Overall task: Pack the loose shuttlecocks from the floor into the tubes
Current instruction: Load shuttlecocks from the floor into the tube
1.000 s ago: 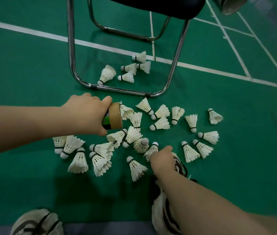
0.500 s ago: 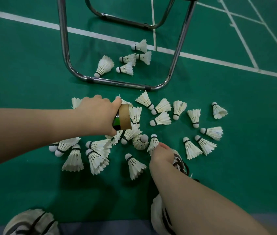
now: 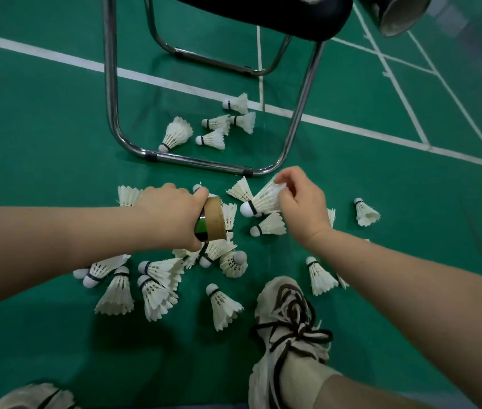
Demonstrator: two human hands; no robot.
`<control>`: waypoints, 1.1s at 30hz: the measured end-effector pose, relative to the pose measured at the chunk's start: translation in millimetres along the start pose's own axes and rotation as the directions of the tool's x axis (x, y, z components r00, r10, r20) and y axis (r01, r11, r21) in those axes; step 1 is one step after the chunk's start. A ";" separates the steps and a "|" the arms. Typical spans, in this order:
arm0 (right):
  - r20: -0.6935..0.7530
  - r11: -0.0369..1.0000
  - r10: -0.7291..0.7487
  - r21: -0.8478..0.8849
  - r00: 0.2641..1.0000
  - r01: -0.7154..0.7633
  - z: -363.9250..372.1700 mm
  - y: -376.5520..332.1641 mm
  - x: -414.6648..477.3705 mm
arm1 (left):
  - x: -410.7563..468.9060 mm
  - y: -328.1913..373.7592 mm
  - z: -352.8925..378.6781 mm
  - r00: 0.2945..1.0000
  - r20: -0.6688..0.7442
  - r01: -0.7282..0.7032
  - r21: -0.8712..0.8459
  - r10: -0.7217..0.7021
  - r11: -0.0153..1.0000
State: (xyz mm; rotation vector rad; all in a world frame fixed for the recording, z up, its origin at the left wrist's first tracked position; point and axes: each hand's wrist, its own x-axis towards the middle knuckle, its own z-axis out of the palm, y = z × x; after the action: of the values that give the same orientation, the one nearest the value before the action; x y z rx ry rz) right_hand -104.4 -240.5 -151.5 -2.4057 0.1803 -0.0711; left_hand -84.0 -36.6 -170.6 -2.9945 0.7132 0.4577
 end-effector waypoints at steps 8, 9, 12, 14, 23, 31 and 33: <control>0.245 0.993 -0.068 0.114 0.967 0.041 4.2 -50.2 -21.1 | 1.1 -4.3 -13.3 0.999 -0.010 0.043 -0.128 -0.044 0.991; 0.261 0.991 -0.054 0.131 0.964 0.020 5.5 -56.4 -22.4 | -1.0 -4.0 -16.0 0.999 -0.020 0.038 -0.140 -0.041 0.989; 0.294 0.984 0.035 0.159 0.955 -0.085 6.8 -74.2 -21.2 | -9.9 -5.1 -27.6 0.997 -0.063 0.030 -0.149 -0.039 0.988; 0.315 0.973 0.115 0.153 0.942 -0.171 4.5 -85.6 -20.8 | -19.0 -5.9 -38.2 0.996 -0.086 0.025 -0.145 -0.038 0.989; 0.556 0.858 0.197 0.301 0.807 -0.417 -21.5 -133.9 -39.6 | -64.6 -11.1 -89.3 0.974 -0.226 0.021 -0.054 -0.032 0.998; 0.714 0.898 0.069 0.260 0.697 -0.355 -41.6 -146.4 -46.1 | -90.8 -4.4 -105.1 0.964 -0.261 0.025 -0.077 -0.045 0.997; 0.695 0.912 0.069 0.246 0.716 -0.327 -37.2 -148.0 -36.1 | -88.5 -10.0 -103.6 0.967 -0.243 0.053 -0.110 -0.078 0.992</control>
State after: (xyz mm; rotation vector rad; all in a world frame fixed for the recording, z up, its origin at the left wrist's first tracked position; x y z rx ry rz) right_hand -127.4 -150.6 -25.1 -1.8840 0.0761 0.8095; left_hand -126.2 1.0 -46.2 -3.1976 0.6180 0.1210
